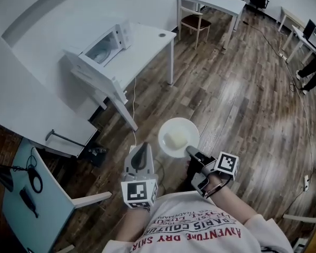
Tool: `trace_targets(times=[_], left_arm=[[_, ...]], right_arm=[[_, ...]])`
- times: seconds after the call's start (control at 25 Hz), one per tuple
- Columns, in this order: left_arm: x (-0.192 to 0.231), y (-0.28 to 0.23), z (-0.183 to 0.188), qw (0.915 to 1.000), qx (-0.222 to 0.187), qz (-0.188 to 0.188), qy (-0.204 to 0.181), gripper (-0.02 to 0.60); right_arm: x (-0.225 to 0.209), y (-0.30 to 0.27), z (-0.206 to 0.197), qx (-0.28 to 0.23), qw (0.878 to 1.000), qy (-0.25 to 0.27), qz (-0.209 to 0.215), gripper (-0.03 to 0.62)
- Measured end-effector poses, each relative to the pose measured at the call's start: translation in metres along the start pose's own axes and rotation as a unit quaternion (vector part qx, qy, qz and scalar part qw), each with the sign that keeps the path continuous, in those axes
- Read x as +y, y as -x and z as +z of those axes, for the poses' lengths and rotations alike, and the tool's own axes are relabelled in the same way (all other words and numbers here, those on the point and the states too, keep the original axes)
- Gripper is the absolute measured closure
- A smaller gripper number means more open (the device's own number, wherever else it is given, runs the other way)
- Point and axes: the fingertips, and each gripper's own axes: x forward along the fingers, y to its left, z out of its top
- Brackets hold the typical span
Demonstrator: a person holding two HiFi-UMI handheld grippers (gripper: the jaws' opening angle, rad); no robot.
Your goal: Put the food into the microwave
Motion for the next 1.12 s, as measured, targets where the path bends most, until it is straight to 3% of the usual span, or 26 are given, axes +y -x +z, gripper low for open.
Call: trace_targets(times=[0.24, 0.6, 0.88, 1.12], left_arm=[[-0.006, -0.077, 0.014, 0.9991, 0.002, 0.041, 0.013, 0.575], [-0.037, -0.17, 0.029, 0.9964, 0.007, 0.072, 0.044, 0.575], [-0.013, -0.21, 0.015, 0.9941, 0.034, 0.093, 0.046, 0.575], [0.036, -0.269, 0.013, 0.9955, 0.035, 0.071, 0.052, 0.575]], right_arm=[[0.013, -0.037, 0.083, 0.039, 0.999, 0.013, 0.003, 0.574], [0.021, -0.065, 0.201, 0.068, 0.997, 0.024, 0.0, 0.573], [0.016, -0.111, 0.238, 0.078, 0.997, 0.021, 0.007, 0.574], [0.021, -0.177, 0.252, 0.07, 0.997, 0.02, -0.006, 0.572]])
